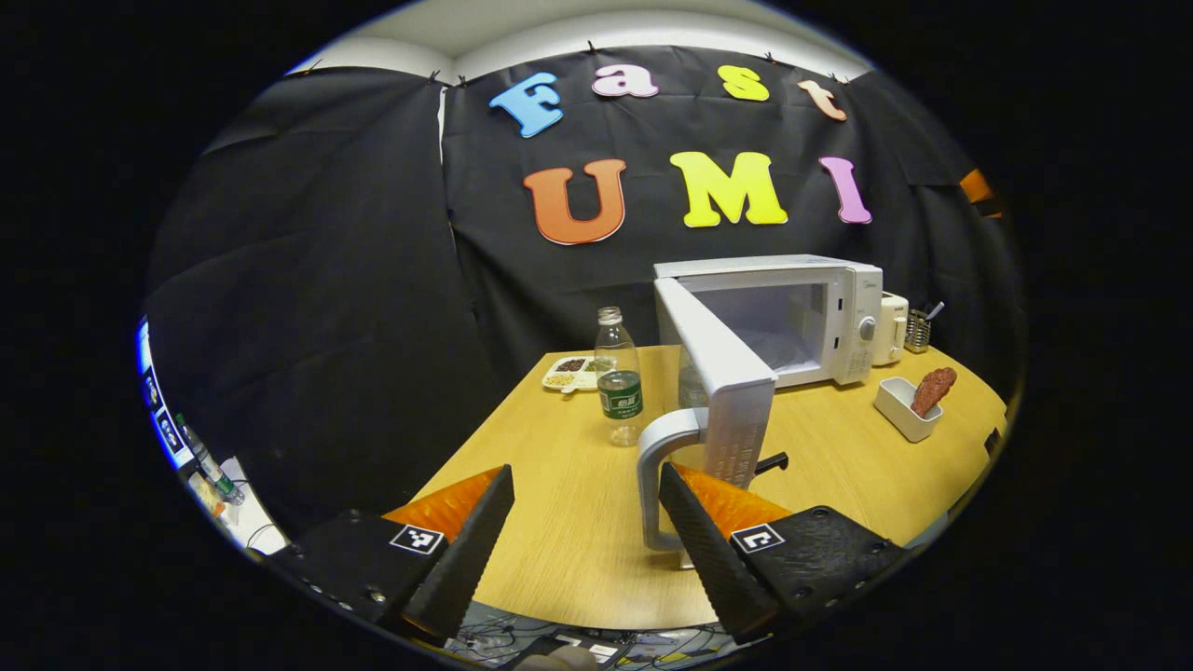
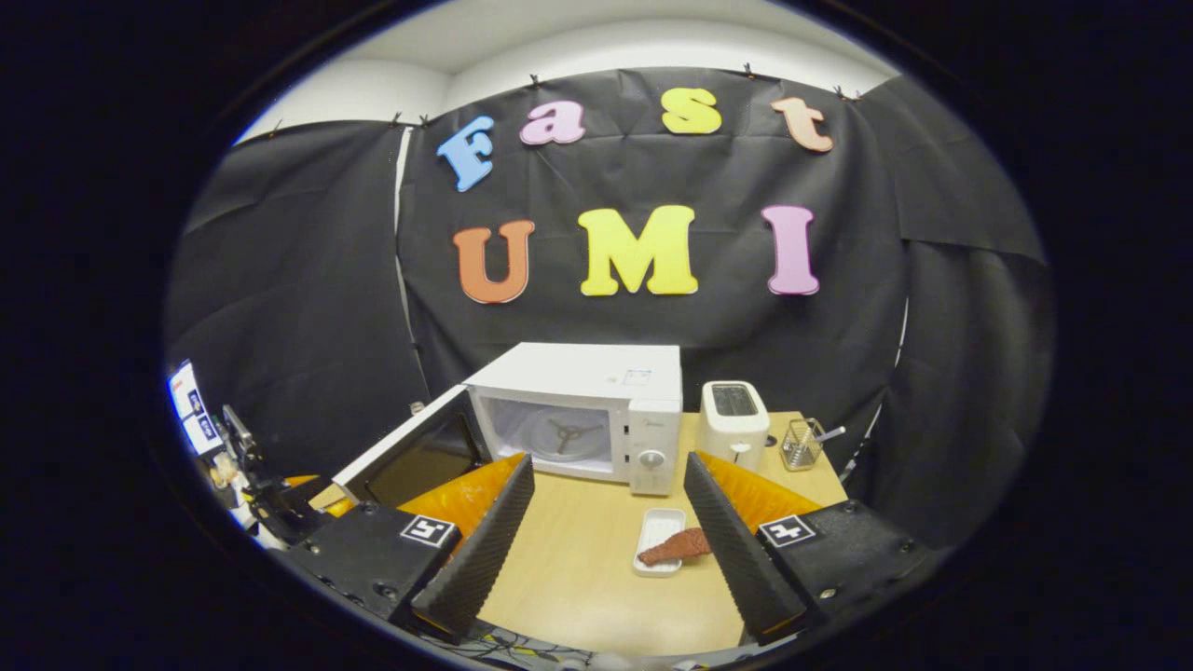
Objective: Open the microwave oven with the left hand, put the food in, and close the microwave oven.
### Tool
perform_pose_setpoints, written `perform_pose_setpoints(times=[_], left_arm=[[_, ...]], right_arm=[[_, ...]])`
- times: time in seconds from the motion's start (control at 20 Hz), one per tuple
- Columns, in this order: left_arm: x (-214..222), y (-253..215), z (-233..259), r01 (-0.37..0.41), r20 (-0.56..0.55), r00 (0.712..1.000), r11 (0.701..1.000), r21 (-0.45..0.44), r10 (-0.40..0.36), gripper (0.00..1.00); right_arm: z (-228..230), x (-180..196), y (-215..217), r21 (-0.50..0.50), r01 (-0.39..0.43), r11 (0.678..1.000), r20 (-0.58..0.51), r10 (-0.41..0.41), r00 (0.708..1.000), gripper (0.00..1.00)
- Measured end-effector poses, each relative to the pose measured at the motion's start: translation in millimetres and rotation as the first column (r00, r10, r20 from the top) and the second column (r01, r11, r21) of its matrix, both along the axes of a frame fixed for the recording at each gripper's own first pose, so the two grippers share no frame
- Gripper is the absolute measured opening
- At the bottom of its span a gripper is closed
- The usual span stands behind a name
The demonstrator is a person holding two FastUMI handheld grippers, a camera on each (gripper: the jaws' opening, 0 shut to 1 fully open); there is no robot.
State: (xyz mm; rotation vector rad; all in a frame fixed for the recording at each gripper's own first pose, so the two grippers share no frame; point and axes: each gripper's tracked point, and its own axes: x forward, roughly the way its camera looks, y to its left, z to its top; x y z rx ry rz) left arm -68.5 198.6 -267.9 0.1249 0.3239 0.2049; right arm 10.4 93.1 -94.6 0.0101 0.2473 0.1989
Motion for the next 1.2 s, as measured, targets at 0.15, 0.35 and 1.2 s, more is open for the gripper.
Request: perform_pose_setpoints(times=[0.15,0.35,1.2], left_arm=[[-11.3,5.8,9.4,-0.024,0.009,1.000,1.000,0.007,0.024,0.96],[-20.7,-21.0,34.9,-0.006,0.035,0.999,1.000,0.009,0.005,0.96],[50.4,-218.8,143.3,0.059,0.122,0.991,0.996,-0.063,-0.051,0.96]], right_arm=[[-21.6,6.1,-20.4,-0.006,0.008,1.000,-0.030,-0.008,1.000,1.00],[-70.2,22.2,-58.8,0.023,0.008,1.000,-0.099,-0.006,0.995,1.00],[-270.7,139.2,-92.6,0.566,-0.019,0.824,-0.542,0.389,0.745,0.65]])
